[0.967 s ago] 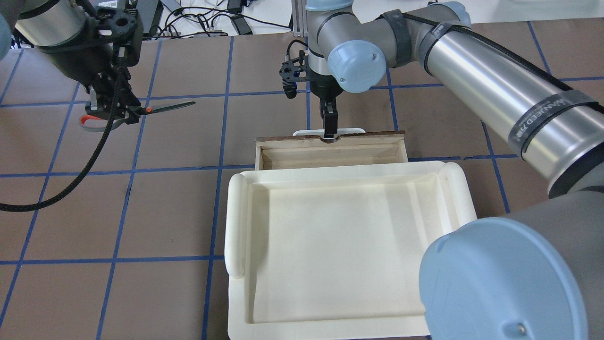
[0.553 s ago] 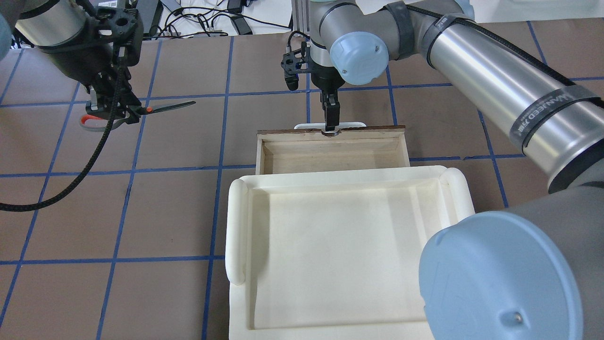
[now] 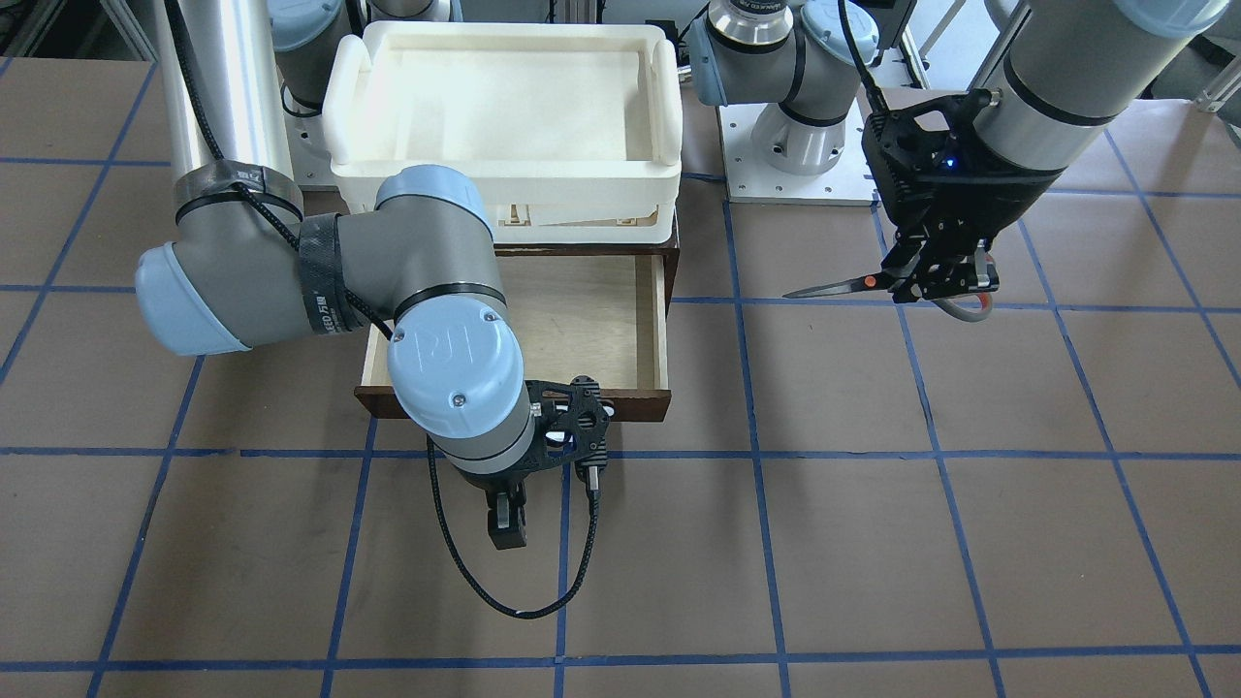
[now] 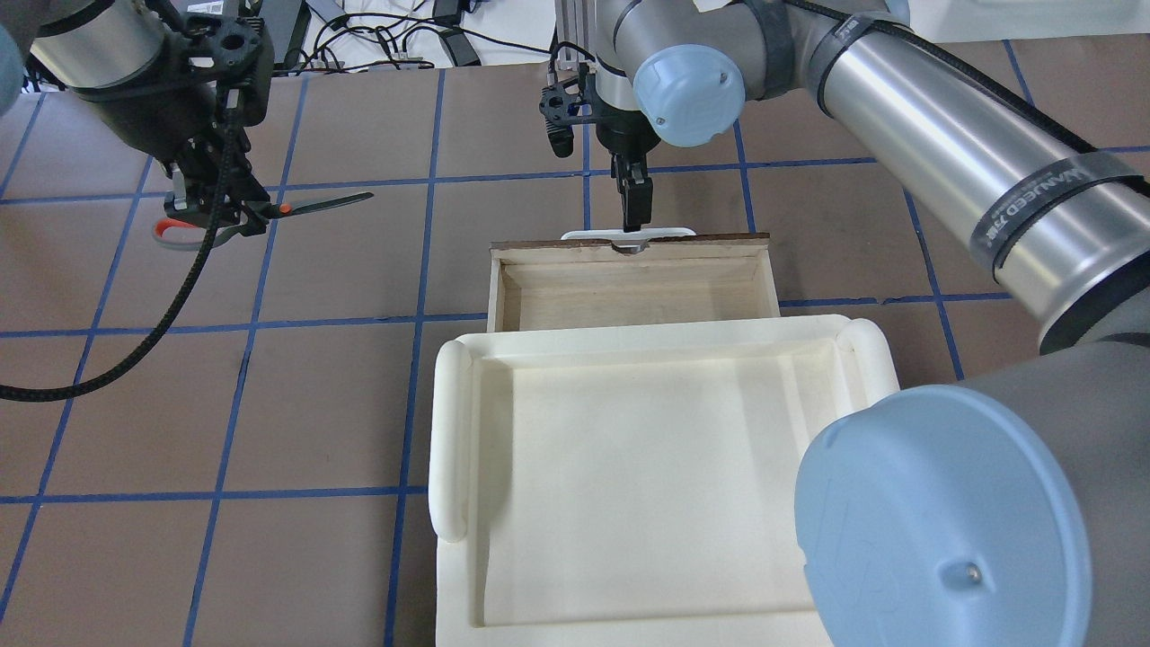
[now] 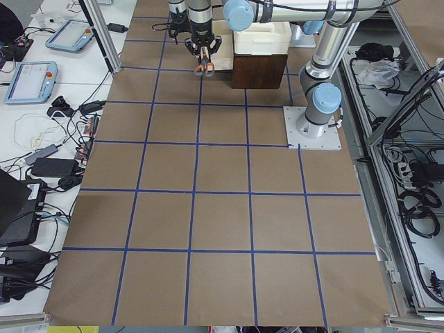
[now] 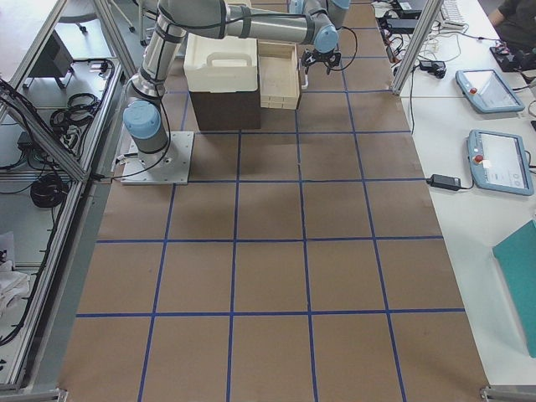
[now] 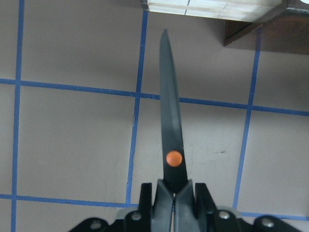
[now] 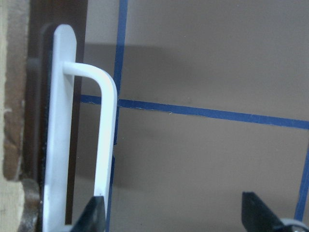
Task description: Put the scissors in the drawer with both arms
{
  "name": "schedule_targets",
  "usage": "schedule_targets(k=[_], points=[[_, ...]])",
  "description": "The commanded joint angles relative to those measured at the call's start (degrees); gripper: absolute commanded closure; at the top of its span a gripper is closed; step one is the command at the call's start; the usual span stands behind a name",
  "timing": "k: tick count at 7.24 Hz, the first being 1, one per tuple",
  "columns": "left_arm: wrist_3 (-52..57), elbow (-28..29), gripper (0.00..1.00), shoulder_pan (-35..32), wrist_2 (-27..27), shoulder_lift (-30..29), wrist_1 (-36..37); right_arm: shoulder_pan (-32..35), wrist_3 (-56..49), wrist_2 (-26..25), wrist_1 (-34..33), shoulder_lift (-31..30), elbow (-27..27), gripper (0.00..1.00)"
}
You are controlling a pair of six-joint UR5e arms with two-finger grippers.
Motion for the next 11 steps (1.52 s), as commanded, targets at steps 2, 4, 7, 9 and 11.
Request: schedule_targets(k=[2,4,7,9,11], points=[[-3.0,-0.1,1.0,-2.0,0.0,-1.0,0.2,-0.4,-1.3,0.2,-0.1,0.5,-1.4,0.0],[-6.6,0.3,1.0,-8.9,0.0,-1.2,1.1,-0.7,-1.2,0.1,2.4,0.1,-2.3,0.0],[-17.5,0.4,1.0,-18.8,-1.5,-4.8,6.4,-11.7,-2.5,-0.7,9.3,-8.3,-4.0,0.0],[-22.5,2.3,1.0,-23.7,-5.0,-8.4,6.2,-18.3,-3.4,-3.5,12.0,-17.1,-2.2,0.0],[-27.3,4.8,1.0,-27.6,-5.1,-13.9,6.4,-23.7,-3.5,-3.1,12.1,-23.7,2.0,0.0]])
